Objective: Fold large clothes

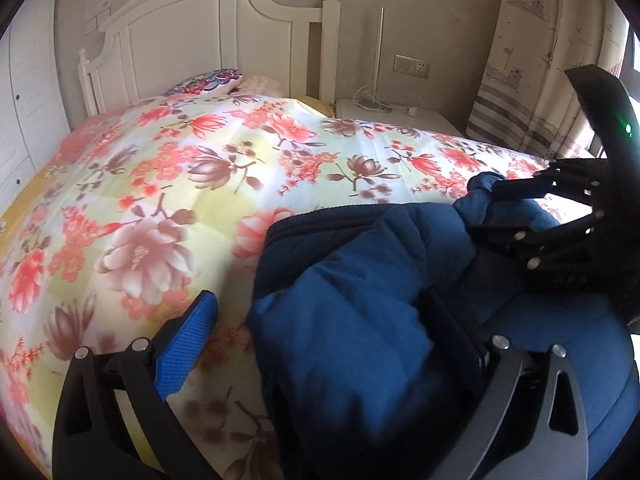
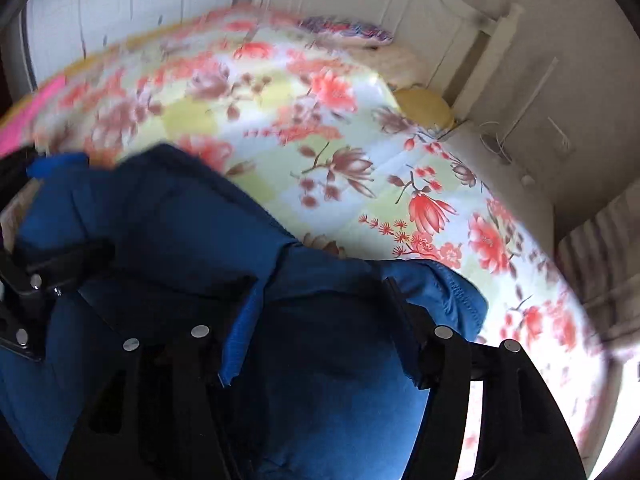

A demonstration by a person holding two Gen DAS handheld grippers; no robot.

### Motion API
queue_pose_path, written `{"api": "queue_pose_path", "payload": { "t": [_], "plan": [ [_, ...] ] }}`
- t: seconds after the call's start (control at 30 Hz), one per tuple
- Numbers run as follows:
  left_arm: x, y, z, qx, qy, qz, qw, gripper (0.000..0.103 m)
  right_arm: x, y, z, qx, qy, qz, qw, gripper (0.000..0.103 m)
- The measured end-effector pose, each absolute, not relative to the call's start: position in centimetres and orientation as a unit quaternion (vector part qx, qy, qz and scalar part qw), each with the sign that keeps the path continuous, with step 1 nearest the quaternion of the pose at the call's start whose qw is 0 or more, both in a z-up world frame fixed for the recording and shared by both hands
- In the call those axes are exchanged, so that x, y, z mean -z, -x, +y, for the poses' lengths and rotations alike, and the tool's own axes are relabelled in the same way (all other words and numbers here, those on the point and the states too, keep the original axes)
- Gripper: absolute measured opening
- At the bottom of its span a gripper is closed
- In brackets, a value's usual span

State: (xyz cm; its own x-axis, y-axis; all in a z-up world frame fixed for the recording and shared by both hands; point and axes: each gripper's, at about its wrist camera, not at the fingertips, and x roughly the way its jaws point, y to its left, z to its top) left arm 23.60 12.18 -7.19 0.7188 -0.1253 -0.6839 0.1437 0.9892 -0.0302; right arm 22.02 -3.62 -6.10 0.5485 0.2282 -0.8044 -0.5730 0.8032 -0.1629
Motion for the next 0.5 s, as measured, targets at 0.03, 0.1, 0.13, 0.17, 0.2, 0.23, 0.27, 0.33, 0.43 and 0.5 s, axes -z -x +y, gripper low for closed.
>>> {"api": "queue_pose_path", "payload": {
  "t": [0.03, 0.1, 0.13, 0.17, 0.2, 0.23, 0.27, 0.33, 0.43, 0.5],
  "plan": [
    [7.0, -23.2, 12.3, 0.066, -0.017, 0.366, 0.928, 0.101, 5.5, -21.4, -3.9, -0.23, 0.203, 0.406, 0.861, 0.059],
    [6.2, -22.0, 12.7, 0.054, -0.026, 0.361, 0.931, 0.101, 3.5, -19.0, -4.8, -0.236, 0.176, 0.381, 0.877, 0.059],
    [5.7, -21.3, 12.9, 0.052, -0.026, 0.357, 0.932, 0.101, 2.7, -17.4, -5.1, -0.245, 0.166, 0.364, 0.883, 0.059],
    [5.1, -20.1, 13.1, 0.049, -0.032, 0.346, 0.936, 0.101, 1.9, -15.7, -5.4, -0.255, 0.16, 0.346, 0.889, 0.059],
    [4.6, -19.3, 13.2, 0.045, -0.04, 0.337, 0.94, 0.101, 1.0, -13.5, -5.7, -0.265, 0.157, 0.328, 0.893, 0.06],
    [3.9, -17.8, 13.2, 0.039, -0.055, 0.324, 0.944, 0.101, 0.4, -11.4, -5.8, -0.278, 0.154, 0.314, 0.895, 0.061],
    [3.5, -16.7, 13.3, 0.037, -0.064, 0.316, 0.946, 0.101, -0.1, -9.1, -5.6, -0.295, 0.153, 0.303, 0.893, 0.064],
    [3.0, -14.8, 13.4, 0.03, -0.082, 0.307, 0.948, 0.101, -0.5, -5.3, -4.6, -0.322, 0.16, 0.284, 0.889, 0.073],
    [3.1, -13.2, 13.6, 0.01, -0.104, 0.305, 0.947, 0.101, 1.4, 0.1, -1.1, -0.349, 0.228, 0.256, 0.872, 0.079],
    [3.4, -12.4, 13.8, 0.005, -0.107, 0.308, 0.945, 0.101, 5.0, 1.8, 1.9, -0.321, 0.288, 0.262, 0.863, 0.079]
  ]
}}
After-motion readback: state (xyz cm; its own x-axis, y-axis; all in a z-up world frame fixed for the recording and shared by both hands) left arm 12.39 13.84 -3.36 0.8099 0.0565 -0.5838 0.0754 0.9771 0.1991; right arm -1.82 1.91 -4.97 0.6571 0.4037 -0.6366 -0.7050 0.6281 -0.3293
